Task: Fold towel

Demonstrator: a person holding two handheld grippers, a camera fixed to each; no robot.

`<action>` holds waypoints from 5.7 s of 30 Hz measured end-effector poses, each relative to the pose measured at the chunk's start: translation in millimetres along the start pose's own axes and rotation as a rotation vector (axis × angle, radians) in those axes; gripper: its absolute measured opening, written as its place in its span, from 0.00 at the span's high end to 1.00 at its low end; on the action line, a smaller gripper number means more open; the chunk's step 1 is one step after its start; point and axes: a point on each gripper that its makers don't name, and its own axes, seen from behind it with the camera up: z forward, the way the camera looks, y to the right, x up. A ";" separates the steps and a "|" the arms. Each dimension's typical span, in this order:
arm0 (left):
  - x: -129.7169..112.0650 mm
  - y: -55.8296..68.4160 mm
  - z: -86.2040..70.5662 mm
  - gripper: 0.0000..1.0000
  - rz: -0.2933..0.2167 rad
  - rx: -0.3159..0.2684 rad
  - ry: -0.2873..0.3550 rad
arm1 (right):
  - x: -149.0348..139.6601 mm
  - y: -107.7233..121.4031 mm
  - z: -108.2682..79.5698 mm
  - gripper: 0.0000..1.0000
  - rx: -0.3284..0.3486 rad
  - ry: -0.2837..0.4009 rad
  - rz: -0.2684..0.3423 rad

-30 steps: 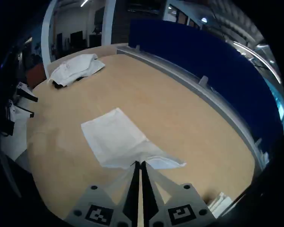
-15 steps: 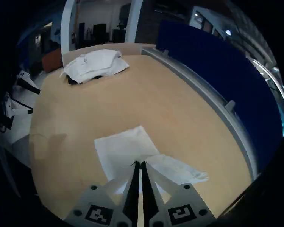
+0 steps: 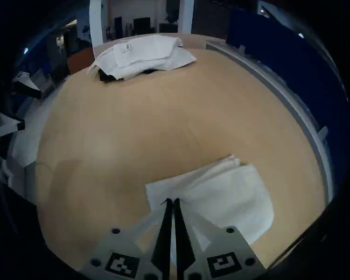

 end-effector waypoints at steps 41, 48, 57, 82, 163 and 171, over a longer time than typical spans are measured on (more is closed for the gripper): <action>10.5 19.4 6.3 0.05 0.045 -0.030 0.005 | -64.6 17.7 -63.4 0.31 -0.087 0.011 0.160; 13.0 27.1 7.2 0.05 0.059 -0.045 0.005 | -86.0 17.3 -70.3 0.31 -0.104 -0.008 0.208; 13.6 28.5 7.8 0.05 0.062 -0.047 0.006 | -95.3 12.2 -65.9 0.33 -0.108 -0.023 0.209; 11.9 31.6 10.2 0.05 0.067 -0.051 0.005 | -95.9 21.5 -64.6 0.97 -0.157 -0.004 0.226; 69.7 81.2 31.4 0.05 0.153 -0.146 0.061 | -114.1 240.2 -365.2 0.97 -0.515 0.179 0.261; 69.9 89.0 30.9 0.05 0.157 -0.141 0.052 | -139.7 268.9 -383.1 0.97 -0.542 0.163 0.278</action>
